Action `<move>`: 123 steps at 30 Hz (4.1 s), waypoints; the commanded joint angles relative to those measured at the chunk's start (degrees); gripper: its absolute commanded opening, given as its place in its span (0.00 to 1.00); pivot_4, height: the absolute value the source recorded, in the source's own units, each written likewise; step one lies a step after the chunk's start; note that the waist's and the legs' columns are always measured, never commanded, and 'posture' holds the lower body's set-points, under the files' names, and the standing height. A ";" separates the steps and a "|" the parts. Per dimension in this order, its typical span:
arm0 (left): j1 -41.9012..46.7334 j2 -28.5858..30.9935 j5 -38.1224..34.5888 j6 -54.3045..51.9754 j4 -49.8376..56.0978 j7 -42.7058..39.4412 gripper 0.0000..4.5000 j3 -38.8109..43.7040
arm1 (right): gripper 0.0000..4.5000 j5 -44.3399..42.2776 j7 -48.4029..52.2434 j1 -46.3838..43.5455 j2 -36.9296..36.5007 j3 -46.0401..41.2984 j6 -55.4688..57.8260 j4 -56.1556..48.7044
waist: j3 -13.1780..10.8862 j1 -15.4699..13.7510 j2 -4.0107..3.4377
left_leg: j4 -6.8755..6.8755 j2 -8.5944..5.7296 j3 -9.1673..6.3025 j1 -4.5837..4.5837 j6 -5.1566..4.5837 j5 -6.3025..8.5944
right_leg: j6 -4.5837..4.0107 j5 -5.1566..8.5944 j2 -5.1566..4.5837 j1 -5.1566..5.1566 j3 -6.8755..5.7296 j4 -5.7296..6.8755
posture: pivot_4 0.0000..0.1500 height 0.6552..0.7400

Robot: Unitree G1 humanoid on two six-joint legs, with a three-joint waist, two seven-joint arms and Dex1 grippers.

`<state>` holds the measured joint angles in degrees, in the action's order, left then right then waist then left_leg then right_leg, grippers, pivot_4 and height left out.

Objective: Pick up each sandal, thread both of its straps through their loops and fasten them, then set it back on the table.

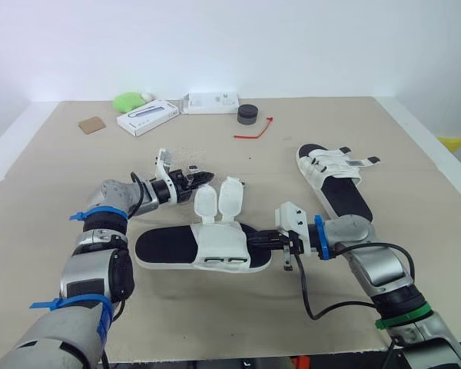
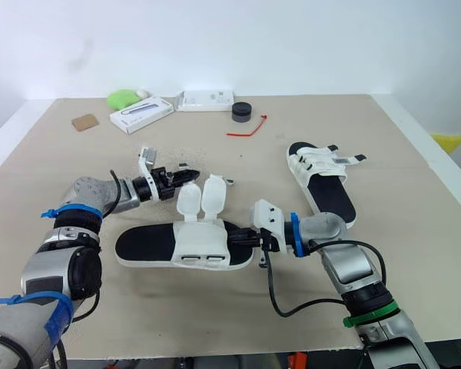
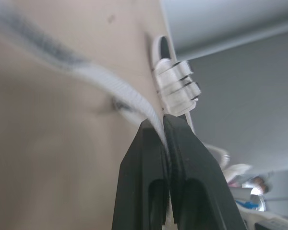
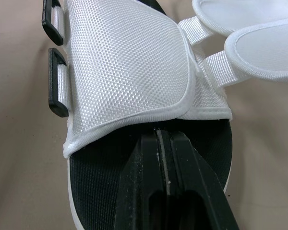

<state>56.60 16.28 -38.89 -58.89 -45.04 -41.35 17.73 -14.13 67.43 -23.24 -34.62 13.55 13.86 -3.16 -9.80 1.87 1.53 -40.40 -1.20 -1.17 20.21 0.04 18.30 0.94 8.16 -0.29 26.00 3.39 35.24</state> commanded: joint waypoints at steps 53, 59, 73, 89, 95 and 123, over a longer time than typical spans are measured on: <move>-36.26 33.28 21.63 89.28 57.04 -22.93 0.97 -38.11 | 0.00 0.89 3.56 -3.10 0.52 0.56 -1.63 1.98 | -0.03 -0.18 0.04 | 0.01 0.22 0.79 -0.21 -0.48 -0.02 | 0.59 -0.05 0.11 -0.04 0.50 -0.23 | 1.00 1.00; -41.61 38.82 10.20 66.35 66.27 -23.28 0.99 -33.54 | 0.00 0.98 3.91 -3.23 0.59 0.58 -1.94 2.46 | -0.07 0.10 0.07 | 0.01 0.32 0.78 -0.22 -0.49 -0.02 | 0.55 -0.01 0.24 -0.01 0.50 -0.21 | 1.00 1.00; -60.01 43.12 -5.81 38.17 78.60 -19.52 0.99 -17.12 | 0.00 0.95 4.23 -3.47 0.63 0.97 -2.81 3.09 | -0.12 0.92 0.05 | 0.02 0.49 0.86 -0.20 -0.54 0.09 | 0.39 0.09 0.38 0.15 0.51 -0.16 | 1.00 1.00; -55.94 34.98 -27.36 6.49 78.03 -5.60 0.99 -19.80 | 0.00 0.98 4.11 -3.25 0.78 1.33 -2.90 2.45 | -0.22 0.78 0.22 | 0.03 0.56 0.82 -0.24 -0.50 0.14 | 0.30 0.13 0.51 0.14 0.52 -0.11 | 1.00 1.00; -52.73 31.68 -23.10 6.12 77.47 -4.68 0.99 -21.55 | 0.00 1.04 4.09 -3.21 0.71 1.36 -2.89 2.37 | -0.22 0.76 0.22 | 0.03 0.54 0.83 -0.28 -0.50 0.13 | 0.27 0.13 0.54 0.10 0.54 -0.11 | 1.00 1.00; -44.25 31.81 -29.80 -2.06 68.94 -13.29 0.01 -14.05 | 0.00 1.17 4.56 -4.76 0.96 1.35 -3.18 4.06 | -0.24 0.77 0.25 | 0.03 0.66 0.86 -0.28 -0.49 0.14 | 0.20 0.11 0.73 0.11 0.58 -0.10 | 1.00 1.00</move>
<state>10.20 47.01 -63.16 -58.35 23.98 -54.25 0.16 -12.68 71.55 -26.97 -33.66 15.25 11.22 1.55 -10.04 2.65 1.78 -40.37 -0.53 -0.31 19.93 -0.45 18.44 1.13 8.26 0.45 26.11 3.96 35.15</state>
